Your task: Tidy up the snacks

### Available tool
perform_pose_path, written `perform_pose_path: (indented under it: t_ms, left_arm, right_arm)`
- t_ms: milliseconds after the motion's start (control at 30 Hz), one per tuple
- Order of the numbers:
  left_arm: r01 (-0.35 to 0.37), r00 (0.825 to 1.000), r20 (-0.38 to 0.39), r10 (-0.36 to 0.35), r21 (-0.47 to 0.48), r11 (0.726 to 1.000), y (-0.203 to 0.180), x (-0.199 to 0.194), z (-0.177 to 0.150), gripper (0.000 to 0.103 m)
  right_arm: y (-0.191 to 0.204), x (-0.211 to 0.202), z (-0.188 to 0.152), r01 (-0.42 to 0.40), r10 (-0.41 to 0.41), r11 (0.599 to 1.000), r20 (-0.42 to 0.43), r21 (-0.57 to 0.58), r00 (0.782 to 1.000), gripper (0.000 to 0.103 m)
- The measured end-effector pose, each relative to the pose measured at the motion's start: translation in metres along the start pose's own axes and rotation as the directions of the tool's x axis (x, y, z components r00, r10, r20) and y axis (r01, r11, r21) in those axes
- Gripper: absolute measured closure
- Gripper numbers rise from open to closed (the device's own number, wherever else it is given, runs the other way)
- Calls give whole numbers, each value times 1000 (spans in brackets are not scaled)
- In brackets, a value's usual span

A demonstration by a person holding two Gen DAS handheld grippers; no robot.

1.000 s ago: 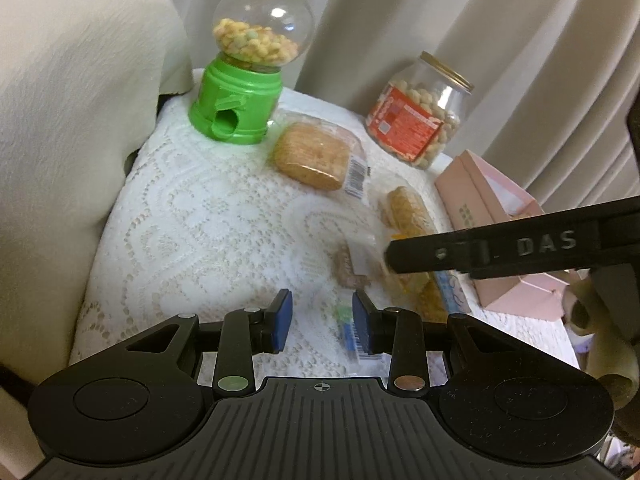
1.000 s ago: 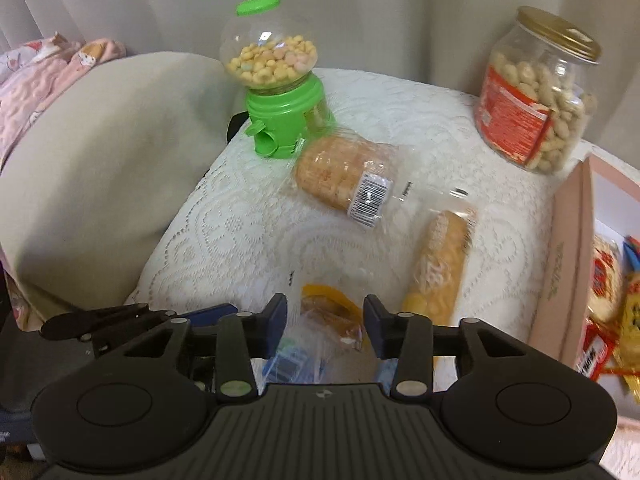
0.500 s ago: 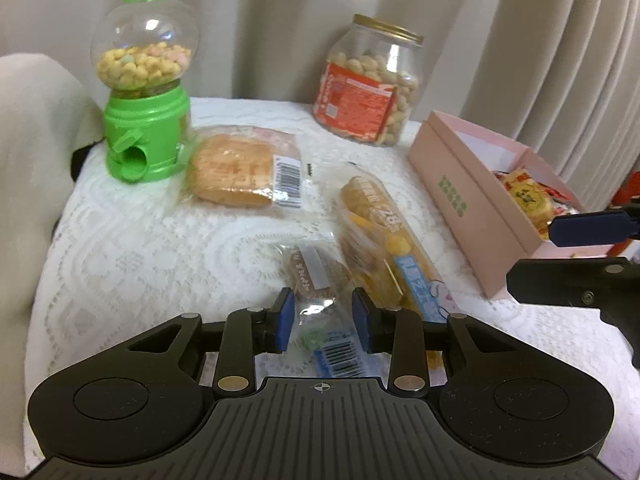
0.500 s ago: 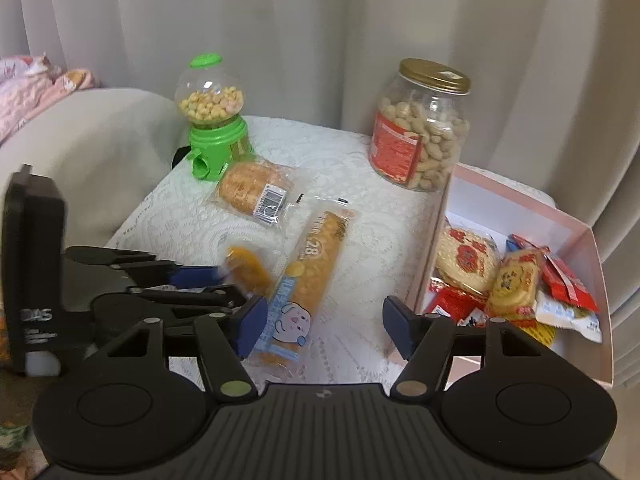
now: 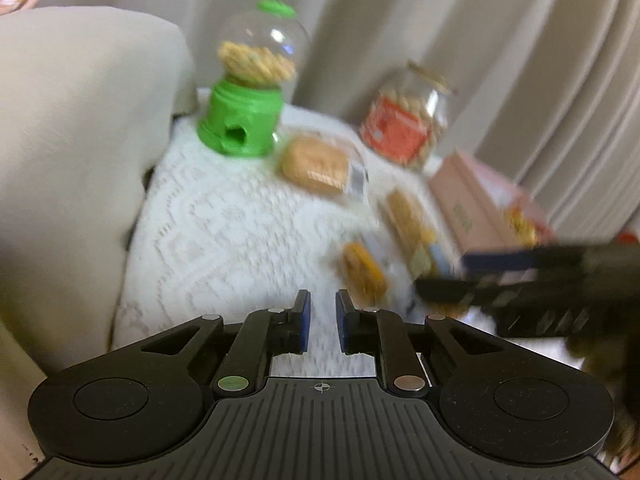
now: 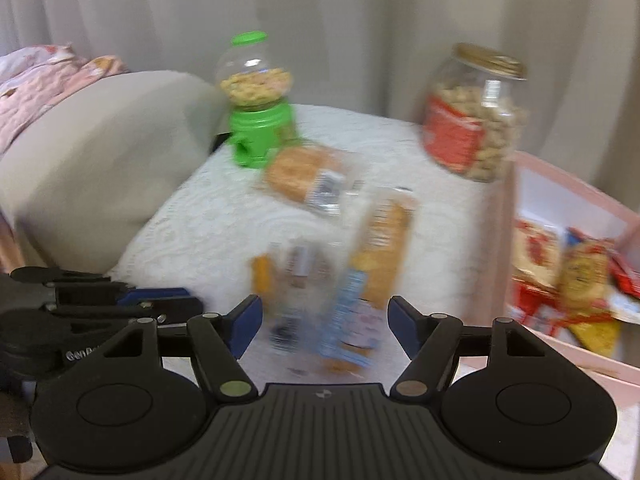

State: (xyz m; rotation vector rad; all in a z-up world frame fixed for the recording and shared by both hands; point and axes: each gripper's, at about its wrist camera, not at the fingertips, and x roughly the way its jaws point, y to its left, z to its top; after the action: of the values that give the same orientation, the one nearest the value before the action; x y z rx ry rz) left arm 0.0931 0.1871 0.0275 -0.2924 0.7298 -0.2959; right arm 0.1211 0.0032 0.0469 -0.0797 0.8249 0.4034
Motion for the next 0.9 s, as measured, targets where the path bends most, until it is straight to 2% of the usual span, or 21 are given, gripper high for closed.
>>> perform_pose_path:
  t_ms: [100,167,200,300,333,433,533,567,700,900]
  left_arm:
    - [-24,1000,19,24,-15,1000,2,-3,6,86]
    - [-42,999,8,42,-17,999,3,-1,6,86]
    - [-42,999,3,42,-19,999,3,1,5,86]
    - [-42,999,-22,41,-20,999,5,3,0,86]
    - [-46,999,-28,45,-20,999,5,4,-2,86]
    - [-49,998,-29,48,-29,998,9,4,-4,86]
    - [-48,999,-25,47,-40,998,11,3,-5,86]
    - [-47,999,-25,46,-38,998,11,3,-5,86]
    - [-44,999,-31,43,-18,999,5,3,-7,85]
    - [-61,998,-6,61,-28,998,3,-2,-3,85]
  right_arm:
    - [5,17,7,-43,43,998,-7,48,999,36]
    - [2,30,14,-44,46,994,-15,99,999,48]
    - [0,36,18,-38,41,992,-21,121,999,50]
    - [-9,56,29,39,-34,990,-41,136,999,63]
    - [-11,62,31,74,-67,989,-57,129,996,70]
    - [-15,65,34,66,-56,988,-70,142,996,71]
    - [-13,60,30,-42,59,988,-106,152,993,69]
    - [-12,60,29,-53,70,987,-112,154,991,69]
    - [-5,60,24,-34,45,993,-100,116,994,63]
    - [4,43,3,-112,124,989,-123,101,985,65]
